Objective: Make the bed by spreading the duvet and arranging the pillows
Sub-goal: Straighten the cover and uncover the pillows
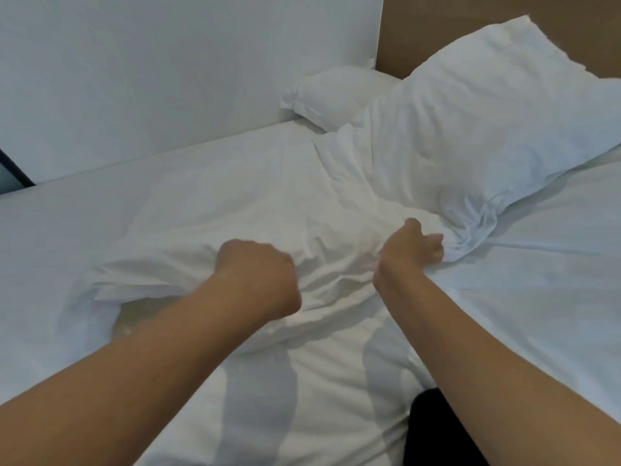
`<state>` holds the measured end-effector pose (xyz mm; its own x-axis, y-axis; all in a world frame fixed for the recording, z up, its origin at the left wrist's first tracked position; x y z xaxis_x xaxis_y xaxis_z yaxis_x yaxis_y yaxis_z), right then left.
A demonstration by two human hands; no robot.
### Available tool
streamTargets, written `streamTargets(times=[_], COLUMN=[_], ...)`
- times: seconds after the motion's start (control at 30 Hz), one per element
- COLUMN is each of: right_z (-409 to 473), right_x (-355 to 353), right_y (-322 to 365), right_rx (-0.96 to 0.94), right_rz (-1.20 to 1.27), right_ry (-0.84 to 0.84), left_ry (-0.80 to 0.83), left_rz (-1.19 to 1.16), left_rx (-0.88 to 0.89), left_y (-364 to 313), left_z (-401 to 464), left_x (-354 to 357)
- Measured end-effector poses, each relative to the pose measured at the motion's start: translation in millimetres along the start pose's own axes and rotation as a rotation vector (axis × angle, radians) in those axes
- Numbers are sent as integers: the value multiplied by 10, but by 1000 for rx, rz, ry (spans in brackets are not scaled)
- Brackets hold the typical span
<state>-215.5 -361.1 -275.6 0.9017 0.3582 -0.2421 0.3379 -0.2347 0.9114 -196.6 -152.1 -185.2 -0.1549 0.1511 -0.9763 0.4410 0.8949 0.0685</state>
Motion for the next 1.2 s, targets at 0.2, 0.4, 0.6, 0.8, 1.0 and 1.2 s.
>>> streamTargets(times=[0.2,0.4,0.6,0.8,1.0,1.2], right_z=[-107,287,-336,-238,-572,-1107], right_x=[344,480,499,528,745,748], right_y=[241,-575,-461,-474,-16,-27], right_rx=[-984,-861,-1513,-1459,-1308,-1471], right_rz=[-796,-1739,-1350,-1689,-1929,-2114], right_ry=[258,575,705,674,627,700], left_ry=[-193,316,93,-139,-281,-293], left_rz=[-197,-389,46,-64,-99,9], left_rx=[-176,-260,-210,-283,-242,-13], left_y=[712,924,1373,1655,1623,1818], left_z=[614,128,-35,19,-103,-402], left_x=[453,1668,1327,1383,1327,1482])
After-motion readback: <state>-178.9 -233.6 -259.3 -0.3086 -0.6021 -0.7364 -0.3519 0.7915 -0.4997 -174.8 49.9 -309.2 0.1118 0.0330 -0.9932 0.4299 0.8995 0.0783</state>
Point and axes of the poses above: each hand's wrist, its own z-axis towards the middle knuckle, its own x-axis out of the palm, y = z × x, the point moved 3 cm from there along z, towards the middle knuckle, and after that the axes turned 14 degrees about -z, right-handed, at the moved point
